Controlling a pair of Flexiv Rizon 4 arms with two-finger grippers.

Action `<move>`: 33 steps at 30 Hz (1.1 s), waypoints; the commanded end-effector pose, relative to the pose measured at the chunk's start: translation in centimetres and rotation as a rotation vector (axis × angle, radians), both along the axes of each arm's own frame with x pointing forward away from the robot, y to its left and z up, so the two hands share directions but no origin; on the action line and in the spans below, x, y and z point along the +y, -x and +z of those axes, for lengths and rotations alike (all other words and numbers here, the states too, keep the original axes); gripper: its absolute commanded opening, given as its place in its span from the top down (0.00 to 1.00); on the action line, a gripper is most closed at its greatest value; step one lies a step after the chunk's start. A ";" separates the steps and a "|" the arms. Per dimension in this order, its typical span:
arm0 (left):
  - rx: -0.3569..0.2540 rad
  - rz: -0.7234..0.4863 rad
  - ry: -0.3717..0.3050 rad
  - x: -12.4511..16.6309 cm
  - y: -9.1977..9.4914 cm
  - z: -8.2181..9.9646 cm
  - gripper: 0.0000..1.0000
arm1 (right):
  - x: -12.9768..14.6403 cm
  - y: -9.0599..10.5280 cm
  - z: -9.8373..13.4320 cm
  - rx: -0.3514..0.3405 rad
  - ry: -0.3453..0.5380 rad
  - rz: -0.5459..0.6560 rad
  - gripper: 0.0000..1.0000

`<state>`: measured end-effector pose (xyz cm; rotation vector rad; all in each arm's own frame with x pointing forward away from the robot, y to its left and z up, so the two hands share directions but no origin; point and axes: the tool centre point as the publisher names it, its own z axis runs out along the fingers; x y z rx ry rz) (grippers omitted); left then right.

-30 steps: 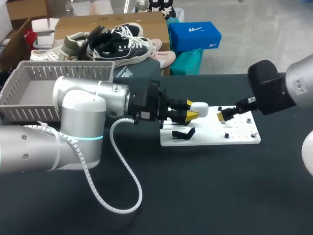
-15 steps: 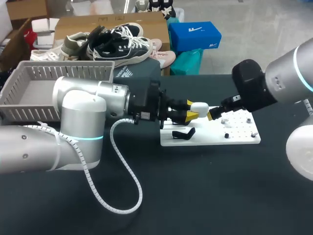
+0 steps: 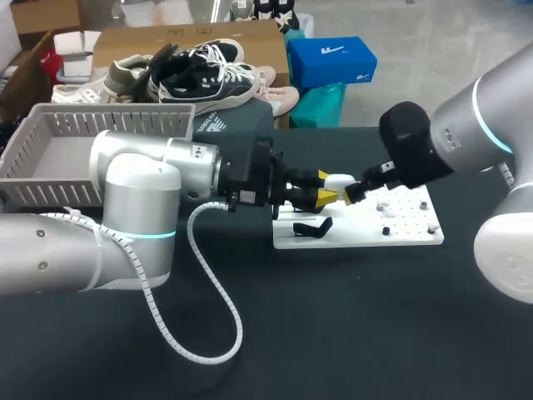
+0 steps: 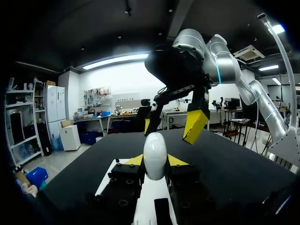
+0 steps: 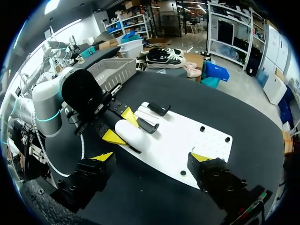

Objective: Pick up each earbud case from the left stands, insert the matching earbuds, close the lid, and place the case in the box.

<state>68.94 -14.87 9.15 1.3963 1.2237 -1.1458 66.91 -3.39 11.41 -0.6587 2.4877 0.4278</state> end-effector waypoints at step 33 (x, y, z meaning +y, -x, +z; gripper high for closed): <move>-0.002 0.007 0.001 0.0 0.2 0.0 1.00 | -0.1 -2.0 -0.9 0.001 0.002 -0.045 0.00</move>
